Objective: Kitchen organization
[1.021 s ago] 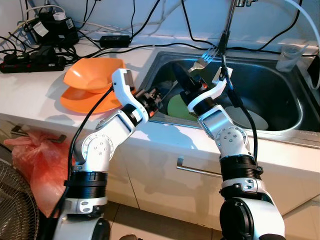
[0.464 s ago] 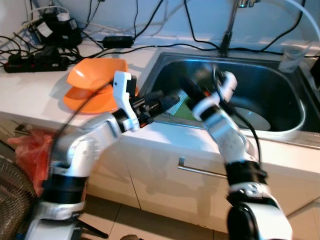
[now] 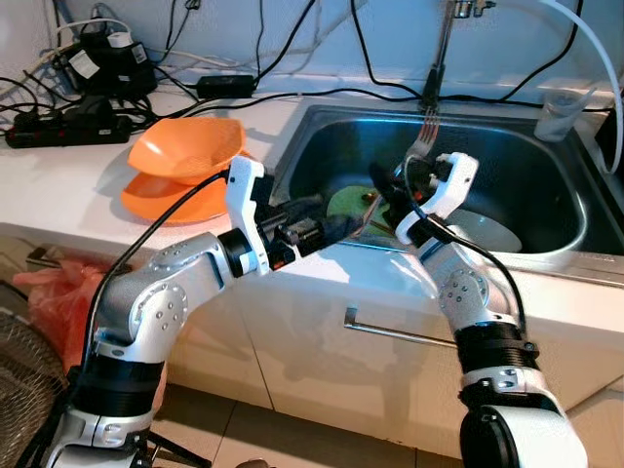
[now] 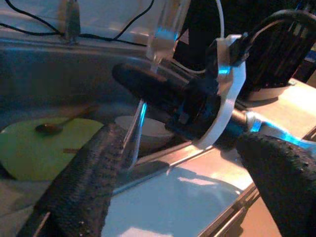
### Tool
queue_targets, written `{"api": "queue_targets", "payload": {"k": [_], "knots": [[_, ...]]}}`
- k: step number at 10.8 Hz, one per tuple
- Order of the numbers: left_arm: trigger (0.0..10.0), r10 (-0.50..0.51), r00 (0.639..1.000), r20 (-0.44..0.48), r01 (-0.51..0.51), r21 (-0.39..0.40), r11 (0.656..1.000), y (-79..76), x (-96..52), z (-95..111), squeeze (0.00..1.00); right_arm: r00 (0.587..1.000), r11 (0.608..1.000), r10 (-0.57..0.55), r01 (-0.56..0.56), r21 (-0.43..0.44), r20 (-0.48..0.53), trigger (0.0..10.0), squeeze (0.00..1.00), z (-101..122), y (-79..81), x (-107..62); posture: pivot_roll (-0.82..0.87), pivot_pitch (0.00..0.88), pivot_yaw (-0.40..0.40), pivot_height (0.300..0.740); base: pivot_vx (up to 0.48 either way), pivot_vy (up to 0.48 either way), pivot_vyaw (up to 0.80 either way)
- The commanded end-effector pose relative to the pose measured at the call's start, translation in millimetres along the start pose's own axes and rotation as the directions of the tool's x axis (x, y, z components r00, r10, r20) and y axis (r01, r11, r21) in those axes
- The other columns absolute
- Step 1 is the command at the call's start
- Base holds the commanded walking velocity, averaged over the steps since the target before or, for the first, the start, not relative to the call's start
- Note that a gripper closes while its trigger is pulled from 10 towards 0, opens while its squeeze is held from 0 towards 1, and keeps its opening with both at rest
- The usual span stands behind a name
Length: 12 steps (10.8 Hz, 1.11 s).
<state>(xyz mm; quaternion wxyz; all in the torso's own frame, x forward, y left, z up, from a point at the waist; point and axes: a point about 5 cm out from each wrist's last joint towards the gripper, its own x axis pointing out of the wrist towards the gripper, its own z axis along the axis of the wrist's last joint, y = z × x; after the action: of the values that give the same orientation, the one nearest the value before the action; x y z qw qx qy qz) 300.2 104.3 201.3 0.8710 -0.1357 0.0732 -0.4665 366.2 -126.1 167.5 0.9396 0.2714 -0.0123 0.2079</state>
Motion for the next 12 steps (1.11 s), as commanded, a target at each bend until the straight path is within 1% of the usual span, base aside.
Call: {"api": "queue_targets", "payload": {"k": [1,2,3,4,5,6,7,8,9,11,12], "knots": [[10.0,-0.006,1.0,-0.012,0.006,0.019,1.0,-1.0,0.0,-1.8,1.0,1.0,0.997,-0.009,0.01,-0.075,0.02,10.0,0.0,7.7,-0.7,-0.8,0.12,0.0,0.088,0.74,0.0,0.0,0.0],[10.0,-0.002,1.0,-0.006,0.002,0.017,1.0,-0.6,1.9,-1.5,1.0,0.999,0.987,-0.034,0.037,-0.158,0.021,10.0,0.0,12.9,-6.1,-2.2,0.11,0.0,0.088,0.74,0.0,0.0,0.0],[10.0,-0.009,1.0,-0.006,0.009,0.02,1.0,-2.2,2.9,-1.9,1.0,0.998,0.966,-0.063,0.063,-0.251,0.01,10.0,0.0,14.3,-11.4,-3.4,0.11,0.0,0.089,0.74,0.0,0.0,0.0],[10.0,-0.017,1.0,-0.015,0.017,0.034,0.999,-3.3,4.7,-3.4,1.0,0.995,0.936,-0.1,0.098,-0.338,0.009,10.0,0.0,17.4,-19.3,-4.4,0.11,0.0,0.089,0.74,0.0,0.0,0.0],[10.0,-0.015,1.0,-0.016,0.016,0.038,0.999,-2.9,5.0,-3.7,1.0,0.993,0.913,-0.122,0.114,-0.391,0.004,10.0,0.0,18.7,-23.9,-5.0,0.11,0.0,0.09,0.74,0.0,0.0,0.0],[10.0,-0.009,1.0,-0.016,0.01,0.042,0.999,-2.0,4.7,-3.6,1.0,0.99,0.899,-0.141,0.128,-0.419,0.0,10.0,0.0,19.3,-28.3,-5.8,0.11,0.001,0.091,0.74,0.0,0.0,0.0],[10.0,-0.001,1.0,-0.02,0.002,0.057,0.998,-1.8,4.0,-3.9,1.0,0.985,0.876,-0.172,0.149,-0.459,-0.009,10.0,0.0,18.8,-36.5,-7.5,0.12,0.003,0.091,0.74,0.0,0.0,0.0],[10.0,0.001,1.0,-0.021,0.001,0.059,0.998,-1.5,4.0,-4.4,1.0,0.983,0.872,-0.184,0.158,-0.464,-0.011,10.0,0.0,18.9,-39.9,-8.1,0.12,0.004,0.091,0.74,0.0,0.0,0.0],[10.0,0.011,1.0,-0.022,-0.01,0.066,0.998,0.5,4.4,-4.4,1.0,0.98,0.853,-0.2,0.167,-0.494,-0.015,10.0,0.0,19.2,-44.9,-8.4,0.12,0.009,0.092,0.74,0.0,0.0,0.0],[10.0,0.016,1.0,-0.023,-0.014,0.066,0.998,1.2,4.3,-5.0,1.0,0.977,0.831,-0.213,0.174,-0.529,-0.012,10.0,0.0,20.2,-48.0,-8.4,0.12,0.015,0.095,0.74,0.0,0.0,0.0],[10.0,0.013,0.999,-0.032,-0.011,0.067,0.998,-0.4,4.0,-7.3,1.0,0.971,0.795,-0.238,0.188,-0.577,-0.012,10.0,0.0,19.9,-53.3,-10.4,0.12,0.024,0.102,0.74,0.0,0.0,0.0]]}}
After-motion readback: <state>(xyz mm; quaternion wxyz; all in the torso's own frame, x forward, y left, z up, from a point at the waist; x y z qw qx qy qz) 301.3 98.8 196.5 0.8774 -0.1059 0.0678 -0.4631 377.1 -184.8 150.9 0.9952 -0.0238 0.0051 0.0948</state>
